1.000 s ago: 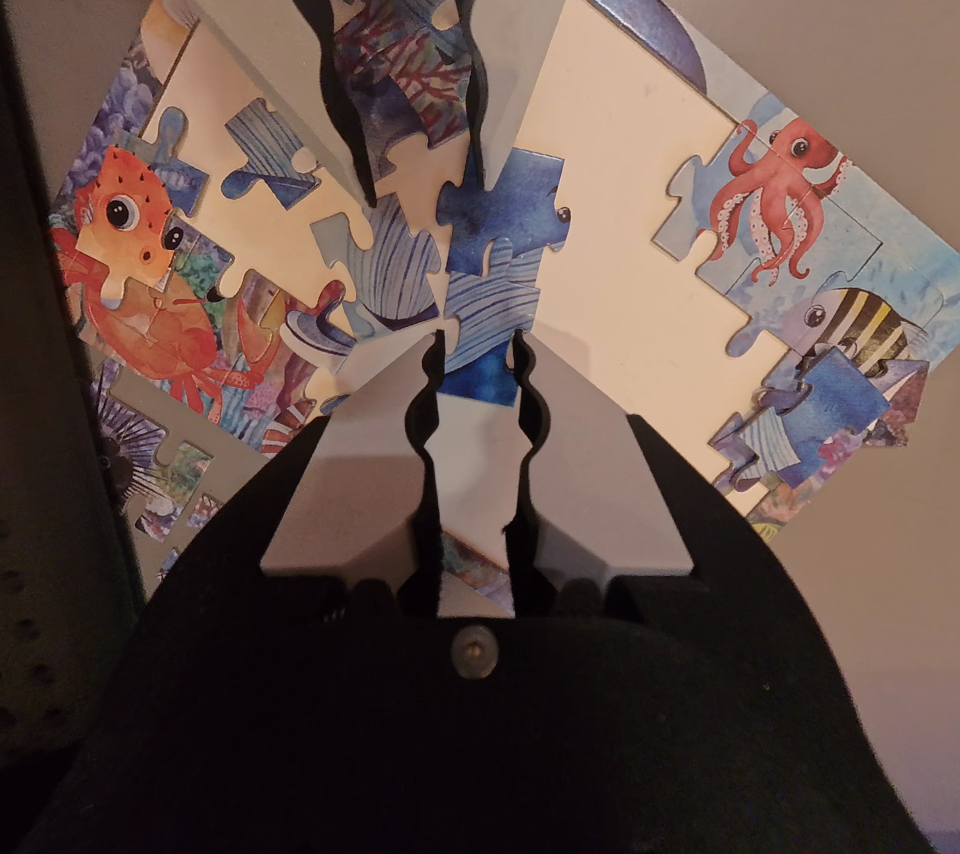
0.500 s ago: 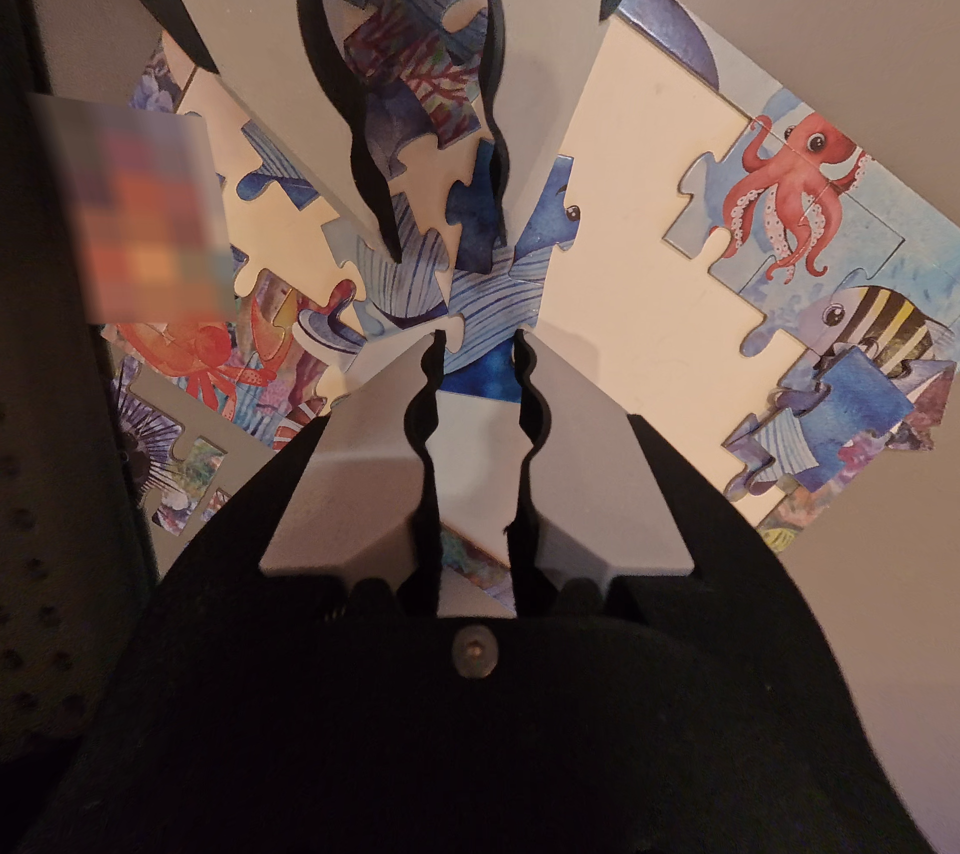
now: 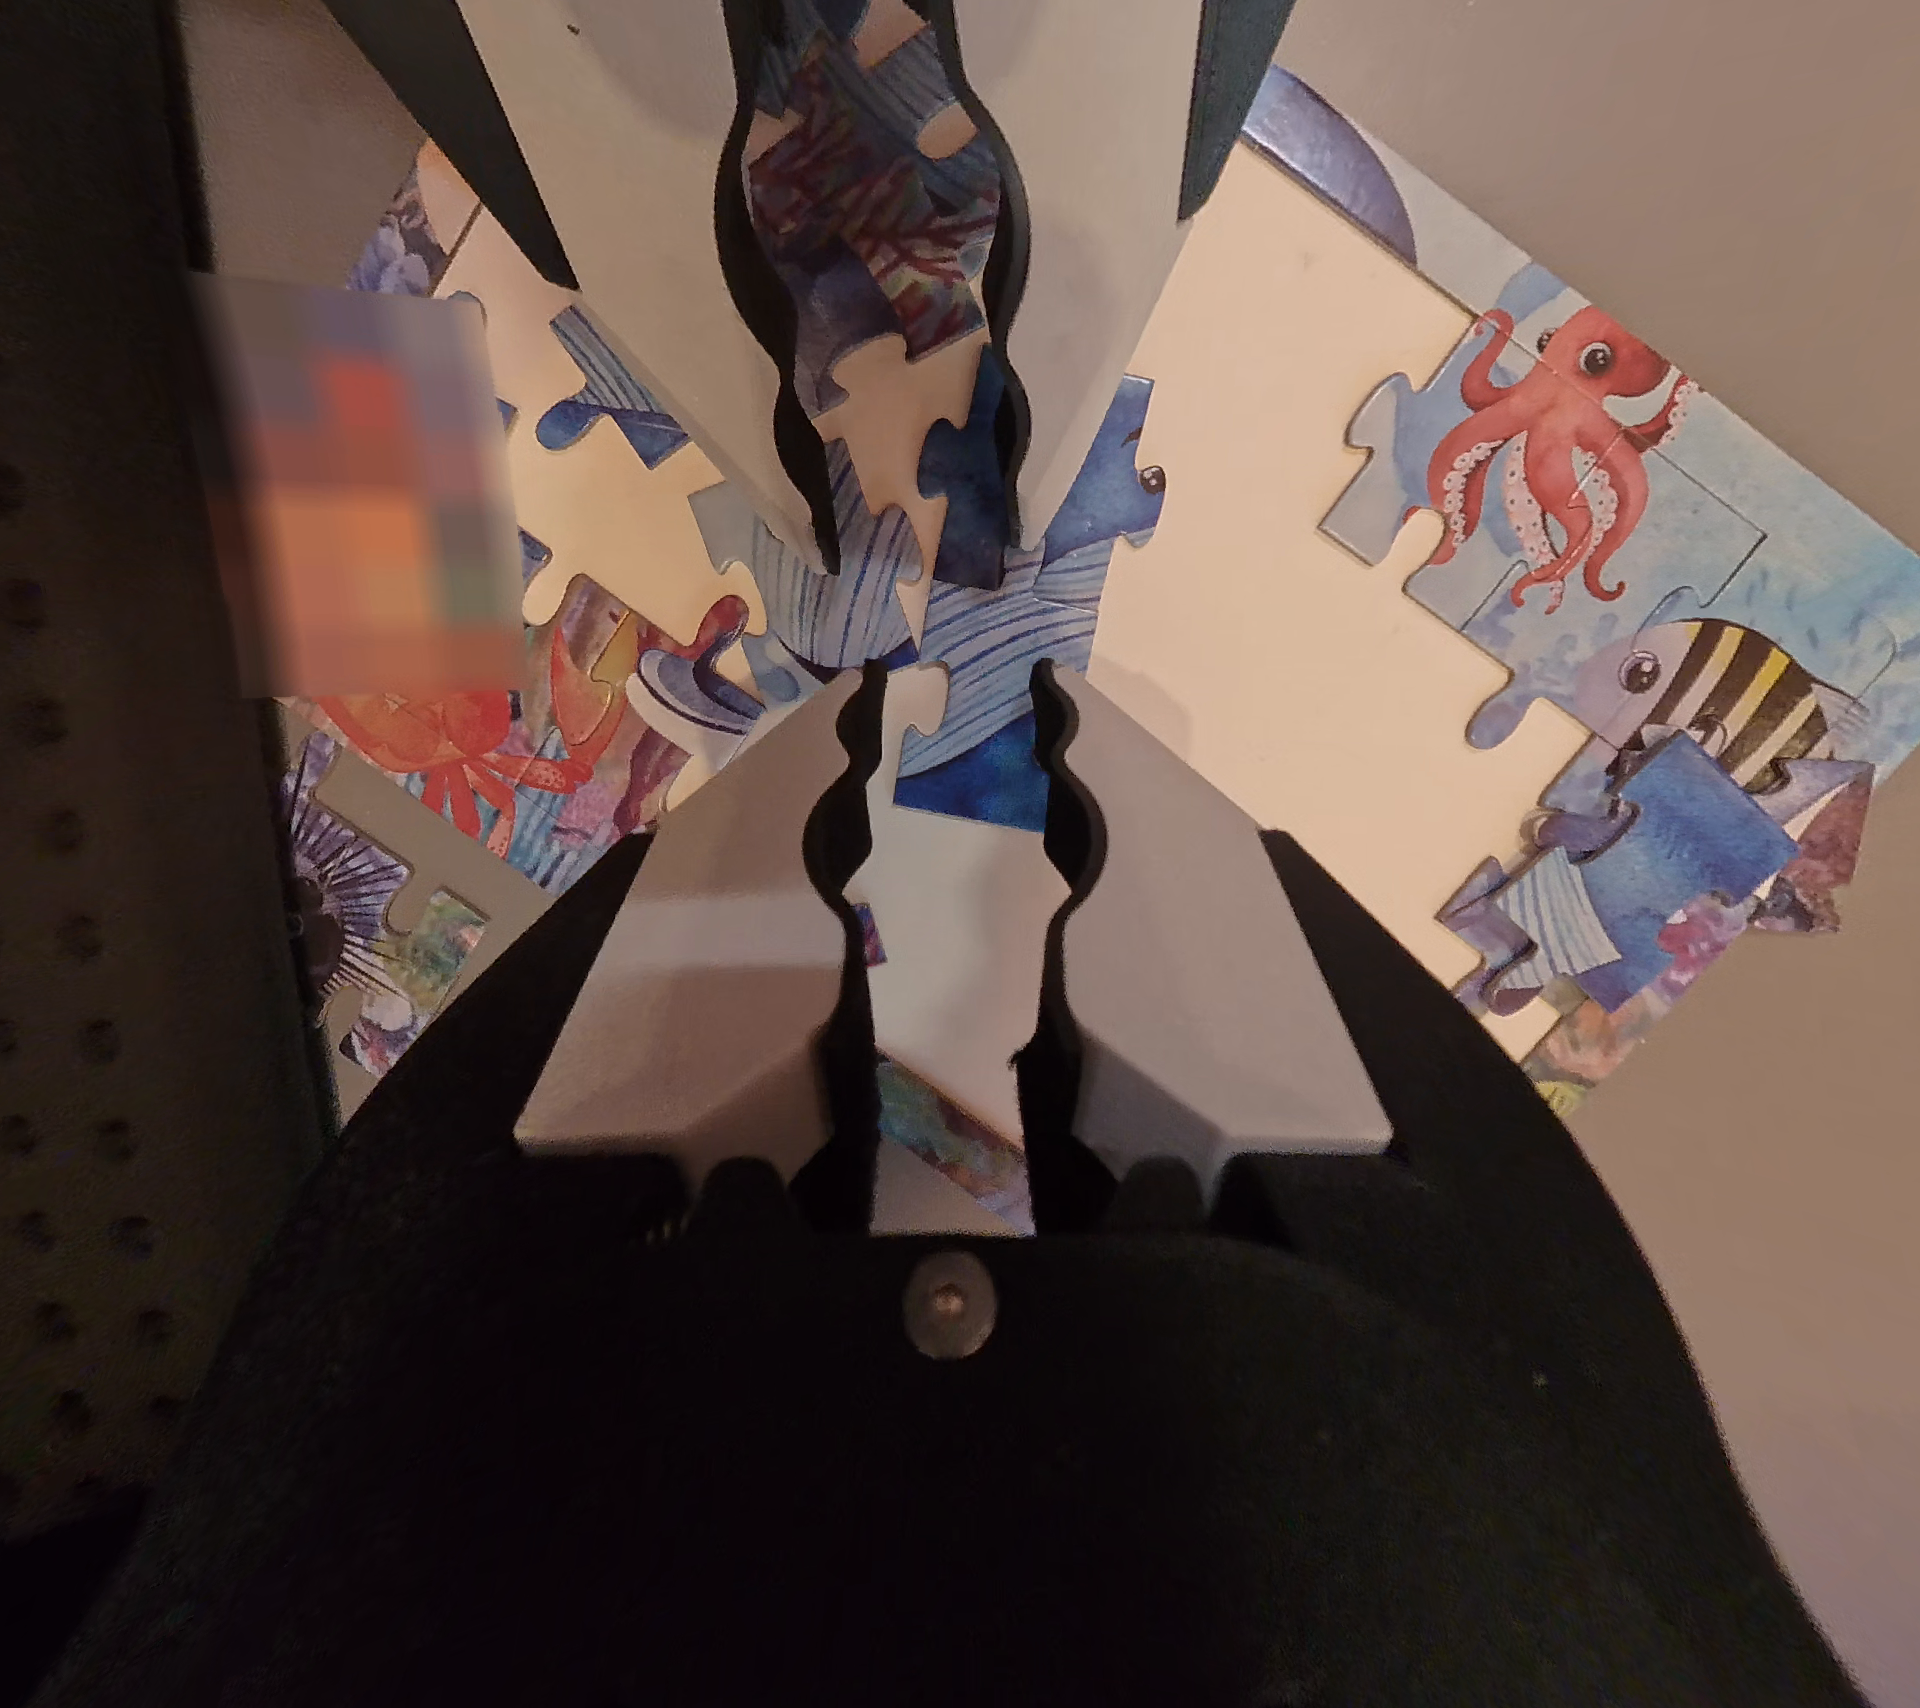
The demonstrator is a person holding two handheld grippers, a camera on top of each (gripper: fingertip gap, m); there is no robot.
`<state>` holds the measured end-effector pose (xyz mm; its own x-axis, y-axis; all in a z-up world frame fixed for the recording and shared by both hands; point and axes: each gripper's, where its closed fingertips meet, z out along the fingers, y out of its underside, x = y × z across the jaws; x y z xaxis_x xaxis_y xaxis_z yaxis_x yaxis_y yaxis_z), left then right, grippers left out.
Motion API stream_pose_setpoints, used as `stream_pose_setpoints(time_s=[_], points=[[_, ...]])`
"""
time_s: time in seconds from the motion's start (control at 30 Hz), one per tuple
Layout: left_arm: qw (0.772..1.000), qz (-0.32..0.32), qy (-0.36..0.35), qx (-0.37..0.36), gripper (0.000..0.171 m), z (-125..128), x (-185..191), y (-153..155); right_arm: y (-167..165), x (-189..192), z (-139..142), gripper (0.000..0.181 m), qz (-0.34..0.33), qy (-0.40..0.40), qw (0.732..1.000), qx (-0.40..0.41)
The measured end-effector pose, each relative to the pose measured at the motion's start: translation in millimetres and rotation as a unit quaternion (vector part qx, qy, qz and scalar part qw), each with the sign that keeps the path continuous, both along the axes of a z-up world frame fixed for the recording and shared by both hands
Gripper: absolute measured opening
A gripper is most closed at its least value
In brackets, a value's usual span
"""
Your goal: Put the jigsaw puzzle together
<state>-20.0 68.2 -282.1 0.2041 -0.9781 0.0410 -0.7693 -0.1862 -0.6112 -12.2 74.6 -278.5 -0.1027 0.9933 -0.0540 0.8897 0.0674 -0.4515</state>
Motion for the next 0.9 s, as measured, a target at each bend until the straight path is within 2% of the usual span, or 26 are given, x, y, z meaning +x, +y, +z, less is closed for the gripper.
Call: stream_pose_setpoints(time_s=[0.5, 0.7, 0.9], points=[[1.000, -0.006, -0.001, -0.005, 0.028, -2, 5, -4, 3, 3, -7, 0.016, -0.020, -0.003, 1.000, -0.024], [1.000, -0.010, -0.005, -0.010, 0.031, -1, 5, -5, 3, 4, -7, 0.013, -0.023, -0.004, 0.999, -0.027], [1.000, 0.000, -0.004, -0.010, 0.030, 2, -5, -2, 4, 4, -7, 0.010, -0.026, -0.001, 0.999, -0.026]])
